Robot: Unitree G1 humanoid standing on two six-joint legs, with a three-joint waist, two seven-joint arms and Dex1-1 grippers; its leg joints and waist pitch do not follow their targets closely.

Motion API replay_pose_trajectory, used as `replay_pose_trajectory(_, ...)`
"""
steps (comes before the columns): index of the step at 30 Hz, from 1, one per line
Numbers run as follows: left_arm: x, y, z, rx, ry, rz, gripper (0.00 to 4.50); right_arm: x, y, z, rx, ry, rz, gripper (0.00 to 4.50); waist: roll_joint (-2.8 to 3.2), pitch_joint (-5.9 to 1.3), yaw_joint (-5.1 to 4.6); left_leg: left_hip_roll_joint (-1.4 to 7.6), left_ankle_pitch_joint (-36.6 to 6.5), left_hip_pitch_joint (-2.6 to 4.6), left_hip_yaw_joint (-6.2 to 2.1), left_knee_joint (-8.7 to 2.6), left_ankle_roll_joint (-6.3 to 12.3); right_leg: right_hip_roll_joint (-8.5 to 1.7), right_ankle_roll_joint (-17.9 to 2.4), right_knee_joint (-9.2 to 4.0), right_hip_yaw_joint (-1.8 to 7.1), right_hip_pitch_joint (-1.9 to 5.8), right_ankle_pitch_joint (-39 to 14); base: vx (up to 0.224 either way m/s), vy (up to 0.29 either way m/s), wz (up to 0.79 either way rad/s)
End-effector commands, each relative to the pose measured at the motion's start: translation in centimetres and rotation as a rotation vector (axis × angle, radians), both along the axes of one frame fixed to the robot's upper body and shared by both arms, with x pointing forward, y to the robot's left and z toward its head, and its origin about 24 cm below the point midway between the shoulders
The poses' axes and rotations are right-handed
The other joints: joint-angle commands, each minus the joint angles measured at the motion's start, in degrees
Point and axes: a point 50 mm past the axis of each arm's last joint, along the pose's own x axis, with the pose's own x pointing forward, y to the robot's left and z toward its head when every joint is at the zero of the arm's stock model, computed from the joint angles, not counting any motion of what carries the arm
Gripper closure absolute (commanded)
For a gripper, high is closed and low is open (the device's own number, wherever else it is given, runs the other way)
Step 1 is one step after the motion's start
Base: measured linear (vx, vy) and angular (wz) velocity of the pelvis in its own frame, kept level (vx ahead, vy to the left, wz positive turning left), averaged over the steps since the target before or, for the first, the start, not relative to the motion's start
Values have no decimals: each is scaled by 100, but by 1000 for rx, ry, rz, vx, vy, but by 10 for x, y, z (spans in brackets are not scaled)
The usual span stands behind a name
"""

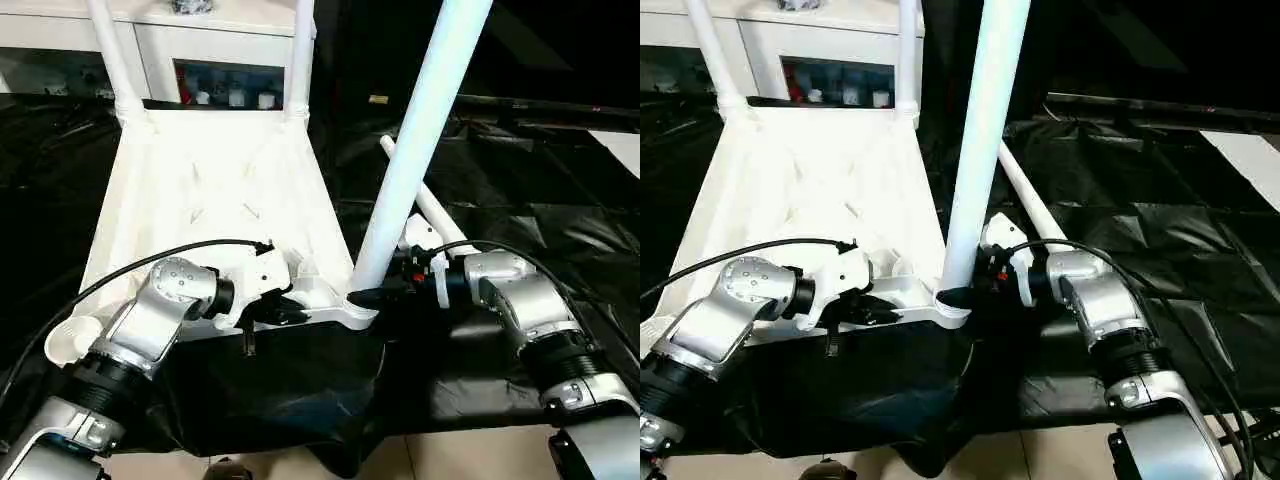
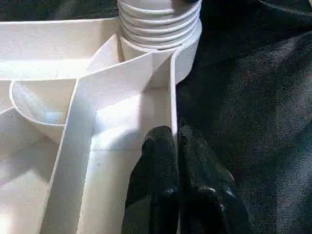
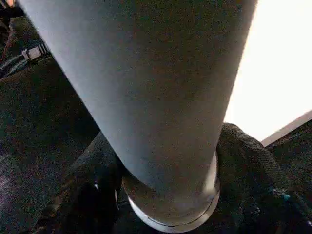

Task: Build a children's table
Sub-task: Rotate leg to tighten

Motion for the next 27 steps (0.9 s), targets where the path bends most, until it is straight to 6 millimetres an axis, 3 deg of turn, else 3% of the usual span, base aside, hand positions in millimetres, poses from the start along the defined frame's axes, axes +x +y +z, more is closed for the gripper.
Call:
replay_pose_trajectory(1, 5, -23, 13, -101, -83, -9, 450, -14, 13, -27, -31, 112, 29, 203, 66, -371, -32, 102, -878, 137, 11, -335, 35, -310, -1240, -403, 322, 262, 128, 0, 0, 0)
replay_pose_trajectory(4, 13, -29, 14, -123, -111, 81, 450, -7, 17, -33, 5, 91, -126, 204, 50, -321, -38, 108, -1261, 150, 11, -378, -80, -337, -1131, -479, 331, 240, -542, 0, 0, 0)
replay_pose_trajectory(7, 21, -37, 15, -141, -129, 169, 450, 7, 22, -40, 31, 101, -357, 206, 49, -268, -113, 100, -1944, 216, -30, -422, -315, -390, -861, -624, 327, 182, -2015, 0, 0, 0)
replay_pose_trajectory(8, 22, -38, 15, -142, -131, 175, 450, 7, 23, -40, 32, 103, -374, 207, 43, -282, -123, 105, -1981, 223, -44, -416, -330, -401, -803, -640, 325, 191, -2178, 0, 0, 0)
replay_pose_trajectory(9, 25, -41, 16, -147, -138, 207, 450, 11, 25, -43, 37, 115, -445, 207, 73, -283, -132, 104, -2001, 218, -57, -420, -339, -406, -713, -669, 326, 180, -2355, 0, 0, 0)
replay_pose_trajectory(10, 31, -50, 17, -159, -145, 271, 450, 16, 33, -47, 46, 144, -554, 207, 59, -291, -162, 103, -1949, 193, -61, -426, -349, -396, -685, -662, 329, 180, -2329, 0, 0, 0)
replay_pose_trajectory(12, 34, -54, 18, -162, -151, 305, 450, 18, 38, -48, 48, 153, -591, 208, 92, -296, -199, 105, -1974, 212, -66, -426, -395, -383, -719, -656, 324, 153, -2226, 0, 0, 0)
replay_pose_trajectory(16, 41, -74, 20, -174, -164, 391, 450, 23, 66, -48, 38, 174, -647, 208, 90, -317, -221, 90, -1852, 196, -50, -414, -317, -356, -806, -634, 324, 158, -1797, 0, 0, 0)
replay_pose_trajectory(19, 40, -82, 23, -180, -179, 370, 450, 26, 78, -44, 43, 151, -646, 208, 75, -360, -223, 93, -1416, 131, -33, -398, -238, -342, -909, -545, 330, 200, -1063, 0, 0, 0)
replay_pose_trajectory(20, 40, -82, 23, -178, -181, 367, 450, 26, 79, -43, 47, 152, -647, 153, 80, -369, -212, 80, -1276, 125, -19, -383, -172, -333, -931, -532, 328, 215, -863, 0, 0, 0)
replay_pose_trajectory(22, 39, -79, 22, -167, -194, 352, 450, 29, 79, -40, 71, 156, -649, 139, 83, -371, -214, 76, -1104, 113, -9, -377, -91, -318, -1008, -494, 326, 230, -496, 0, 0, 0)
replay_pose_trajectory(25, 38, -75, 21, -161, -201, 335, 450, 31, 78, -38, 69, 133, -639, 110, 95, -356, -213, 81, -1179, 127, -3, -385, -74, -321, -1034, -507, 325, 223, -548, 0, 0, 0)
replay_pose_trajectory(27, 36, -73, 21, -164, -198, 315, 450, 31, 75, -36, 65, 112, -616, 95, 105, -347, -209, 84, -1390, 143, -6, -395, -101, -334, -980, -548, 331, 212, -866, 0, 0, 0)
